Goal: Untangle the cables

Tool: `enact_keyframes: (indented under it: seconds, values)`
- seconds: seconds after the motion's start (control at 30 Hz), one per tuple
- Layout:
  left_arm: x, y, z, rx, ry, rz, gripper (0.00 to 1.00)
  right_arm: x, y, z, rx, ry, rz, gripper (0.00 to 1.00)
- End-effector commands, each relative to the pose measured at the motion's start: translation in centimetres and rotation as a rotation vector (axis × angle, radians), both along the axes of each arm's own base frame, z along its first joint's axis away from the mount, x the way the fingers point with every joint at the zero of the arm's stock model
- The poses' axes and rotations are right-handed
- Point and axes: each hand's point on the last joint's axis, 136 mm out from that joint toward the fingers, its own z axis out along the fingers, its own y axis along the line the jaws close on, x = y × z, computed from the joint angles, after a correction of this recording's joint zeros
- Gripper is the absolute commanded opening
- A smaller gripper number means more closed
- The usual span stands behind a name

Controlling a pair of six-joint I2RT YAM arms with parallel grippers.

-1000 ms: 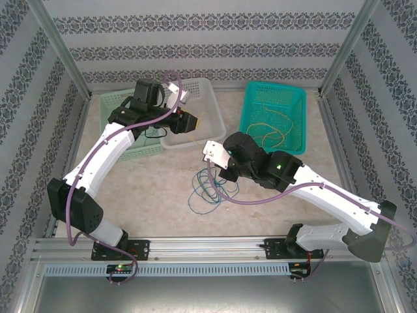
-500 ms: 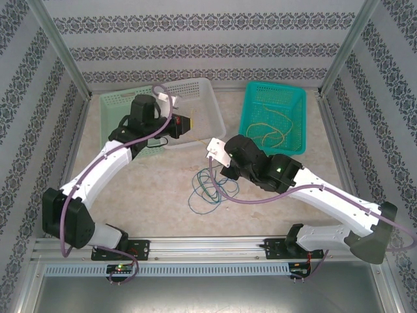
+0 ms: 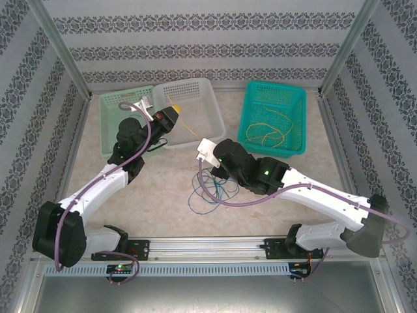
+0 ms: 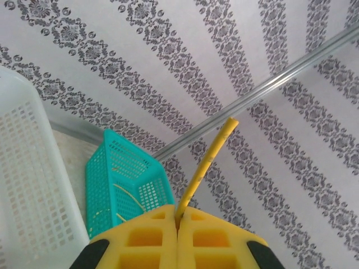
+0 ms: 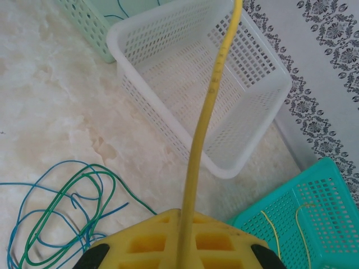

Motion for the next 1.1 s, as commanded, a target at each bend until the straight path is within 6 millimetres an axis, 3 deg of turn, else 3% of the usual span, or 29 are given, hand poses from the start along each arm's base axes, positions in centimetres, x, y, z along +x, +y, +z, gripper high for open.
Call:
enact_keyframes:
  seconds: [0.0,0.03,0.1,0.2,0.33,0.47,0.6,0.73,0.83,1.07]
  values:
    - [1.2,5.5,6.3,-0.171,-0.169,0.243,0.00,-1.1,-1.4,-1.2,-0.102,0.043,0.002,0.00]
    - [1.1,5.7,6.5,-0.167,-0.173,0.251,0.14,-1.0,-1.3,-1.0,-0.098,0.037,-0.003,0.00]
    - [0.9,6.1,6.6,-0.120,-0.153,0.281,0.58,-0.1,-1.8,-0.2,-0.082,0.019,-0.040,0.00]
    - [0.3,6.5,7.2,0.019,-0.134,0.312,0.99,2.0,-3.7,1.2,-0.032,0.031,-0.125,0.00]
    - [-0.7,7.1,8.0,0.141,-0.140,0.339,1.00,5.9,-7.4,2.6,0.072,0.076,-0.270,0.00]
    - [-1.6,7.6,7.1,0.222,-0.124,0.351,1.00,9.9,-10.9,2.7,0.157,0.131,-0.378,0.00]
    - [-2.2,7.9,5.5,0.255,-0.096,0.351,1.00,14.1,-13.9,2.2,0.193,0.150,-0.451,0.00]
    - [-2.5,8.0,4.0,0.277,-0.063,0.346,1.00,18.4,-16.6,-0.1,0.249,0.225,-0.521,0.00]
    - [-2.9,8.1,3.5,0.301,-0.058,0.345,1.00,21.0,-17.6,-1.3,0.236,0.237,-0.549,0.00]
    - [-3.7,8.8,2.7,0.341,-0.036,0.367,1.00,25.8,-18.2,-2.1,0.278,0.277,-0.562,0.00]
